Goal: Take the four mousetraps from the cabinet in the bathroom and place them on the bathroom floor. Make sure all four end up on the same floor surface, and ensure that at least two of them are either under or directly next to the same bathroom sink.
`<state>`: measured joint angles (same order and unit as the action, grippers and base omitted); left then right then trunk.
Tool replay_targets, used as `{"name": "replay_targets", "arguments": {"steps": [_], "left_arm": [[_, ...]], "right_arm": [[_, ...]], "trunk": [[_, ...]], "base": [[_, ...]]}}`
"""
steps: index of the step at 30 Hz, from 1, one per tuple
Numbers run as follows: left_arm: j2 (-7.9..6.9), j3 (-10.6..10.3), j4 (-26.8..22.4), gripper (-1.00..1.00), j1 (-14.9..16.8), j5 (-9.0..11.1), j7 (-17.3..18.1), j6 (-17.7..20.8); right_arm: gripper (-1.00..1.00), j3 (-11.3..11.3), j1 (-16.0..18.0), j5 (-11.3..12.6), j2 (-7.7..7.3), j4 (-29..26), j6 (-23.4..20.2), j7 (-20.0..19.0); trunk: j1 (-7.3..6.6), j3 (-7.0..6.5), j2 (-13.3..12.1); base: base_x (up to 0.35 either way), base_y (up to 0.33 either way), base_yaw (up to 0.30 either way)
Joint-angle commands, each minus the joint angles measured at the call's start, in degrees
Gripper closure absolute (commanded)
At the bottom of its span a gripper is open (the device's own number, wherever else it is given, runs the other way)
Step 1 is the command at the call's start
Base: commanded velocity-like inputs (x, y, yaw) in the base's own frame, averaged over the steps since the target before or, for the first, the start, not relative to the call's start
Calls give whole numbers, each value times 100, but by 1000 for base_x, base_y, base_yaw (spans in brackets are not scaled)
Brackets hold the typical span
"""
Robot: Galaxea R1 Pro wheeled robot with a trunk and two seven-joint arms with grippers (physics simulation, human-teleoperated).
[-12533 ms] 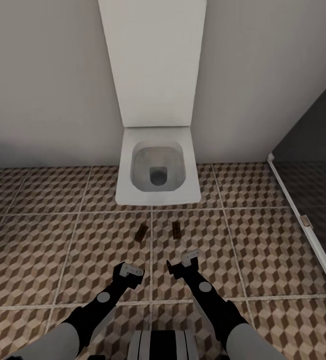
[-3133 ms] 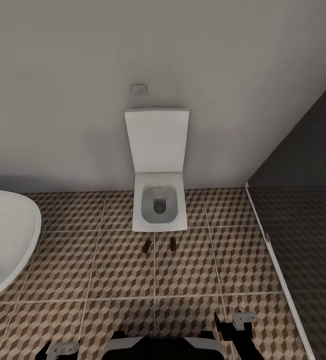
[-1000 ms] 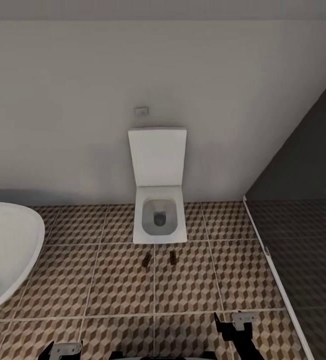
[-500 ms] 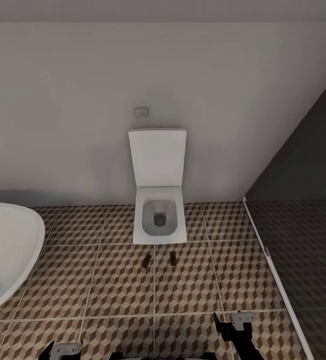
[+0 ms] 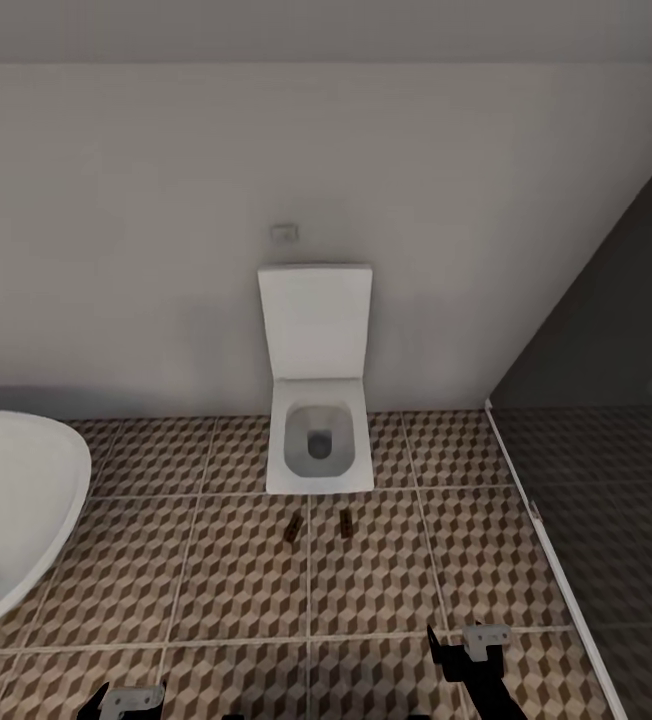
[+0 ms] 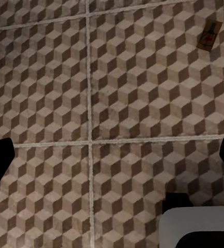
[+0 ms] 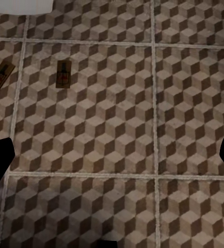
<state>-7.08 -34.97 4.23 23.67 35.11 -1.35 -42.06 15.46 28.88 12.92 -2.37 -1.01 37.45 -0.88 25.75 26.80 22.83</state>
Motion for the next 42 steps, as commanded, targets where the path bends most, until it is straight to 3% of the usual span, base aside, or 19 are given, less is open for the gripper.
{"name": "replay_targets", "arguments": {"steps": [1, 42], "left_arm": [[4, -45, 16, -100, 6, 13, -14, -23], [14, -51, 16, -100, 6, 13, -14, -21]], "right_arm": [[-100, 49, 3, 55, -1, 4, 17, -9], [-100, 54, 3, 57, -1, 4, 12, 17]], "trunk": [[3, -2, 8], [3, -374, 8]], "base": [[0, 0, 0], [0, 0, 0]]}}
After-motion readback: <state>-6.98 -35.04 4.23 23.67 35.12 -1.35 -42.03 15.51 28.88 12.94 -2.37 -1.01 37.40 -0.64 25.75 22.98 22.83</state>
